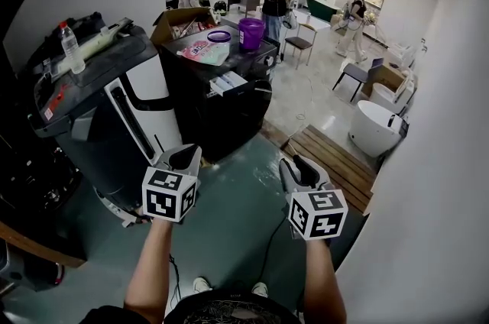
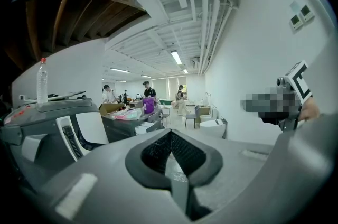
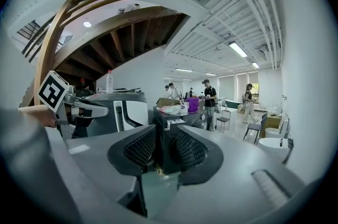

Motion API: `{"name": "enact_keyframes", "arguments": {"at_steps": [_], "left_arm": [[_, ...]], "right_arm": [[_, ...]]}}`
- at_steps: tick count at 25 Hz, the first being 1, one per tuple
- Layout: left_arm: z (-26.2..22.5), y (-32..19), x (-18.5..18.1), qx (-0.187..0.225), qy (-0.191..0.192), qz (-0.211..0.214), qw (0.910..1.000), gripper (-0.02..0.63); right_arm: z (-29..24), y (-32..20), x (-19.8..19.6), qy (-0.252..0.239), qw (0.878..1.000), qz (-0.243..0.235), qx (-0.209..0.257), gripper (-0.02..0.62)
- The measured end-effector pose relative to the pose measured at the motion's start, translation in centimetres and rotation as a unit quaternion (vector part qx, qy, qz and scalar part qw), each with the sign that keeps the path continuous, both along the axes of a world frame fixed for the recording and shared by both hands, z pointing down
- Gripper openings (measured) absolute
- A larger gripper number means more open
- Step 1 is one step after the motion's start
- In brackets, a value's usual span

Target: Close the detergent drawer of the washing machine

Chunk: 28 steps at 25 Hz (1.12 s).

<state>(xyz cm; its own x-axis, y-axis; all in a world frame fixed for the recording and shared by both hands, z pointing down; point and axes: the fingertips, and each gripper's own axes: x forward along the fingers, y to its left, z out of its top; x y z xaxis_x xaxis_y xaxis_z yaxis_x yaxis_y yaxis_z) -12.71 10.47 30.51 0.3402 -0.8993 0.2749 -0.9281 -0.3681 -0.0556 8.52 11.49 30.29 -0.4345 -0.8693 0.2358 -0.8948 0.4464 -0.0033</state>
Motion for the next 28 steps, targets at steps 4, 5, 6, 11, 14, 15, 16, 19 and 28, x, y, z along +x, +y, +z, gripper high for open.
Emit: {"name": "enact_keyframes", "arguments": {"at_steps": [4,5,6,11,14,15,16,19,28], "left_arm": [[0.1,0.0,-0.5,0.0,0.002,0.007,1.0,0.0],[0.1,0.0,-0.7,0.0,0.002,0.009,1.0,0.0],[0.2,0.0,-0.8,0.0,0.003,0.01,0.9999,0.0],[0.5,0.0,-2.1,-0.002,0.006,0.019,0.9998,0.0],[0.7,-0.1,-3.1,-0.003,0.008,0.024,0.9997,0.0],[0.8,-0.2,-3.4,-0.003,0.008,0.026,0.9996,0.0],[0.8,-0.2,-3.8,-0.003,0.009,0.028,0.9996,0.0],[1.1,-0.4,-5.1,-0.005,0.009,0.034,0.9994,0.0],[1.6,-0.8,-9.0,-0.008,0.014,0.05,0.9986,0.0]], "right_arm": [[0.0,0.3,-0.9,0.0,1.0,-0.001,0.0,0.203],[0.0,0.4,-1.1,0.0,1.0,0.0,0.0,0.217],[0.0,0.4,-1.4,0.0,1.0,0.002,0.0,0.229],[0.2,0.7,-2.9,-0.001,1.0,0.004,-0.003,0.306],[0.3,0.8,-4.1,-0.002,1.0,0.008,-0.004,0.336],[0.4,0.8,-4.5,-0.002,1.0,0.009,-0.005,0.344],[0.5,0.8,-4.9,-0.003,1.0,0.012,-0.005,0.35],[0.7,0.7,-6.3,-0.006,1.0,0.02,-0.005,0.387],[1.1,0.7,-11.0,-0.004,0.999,0.033,-0.008,0.485]]}}
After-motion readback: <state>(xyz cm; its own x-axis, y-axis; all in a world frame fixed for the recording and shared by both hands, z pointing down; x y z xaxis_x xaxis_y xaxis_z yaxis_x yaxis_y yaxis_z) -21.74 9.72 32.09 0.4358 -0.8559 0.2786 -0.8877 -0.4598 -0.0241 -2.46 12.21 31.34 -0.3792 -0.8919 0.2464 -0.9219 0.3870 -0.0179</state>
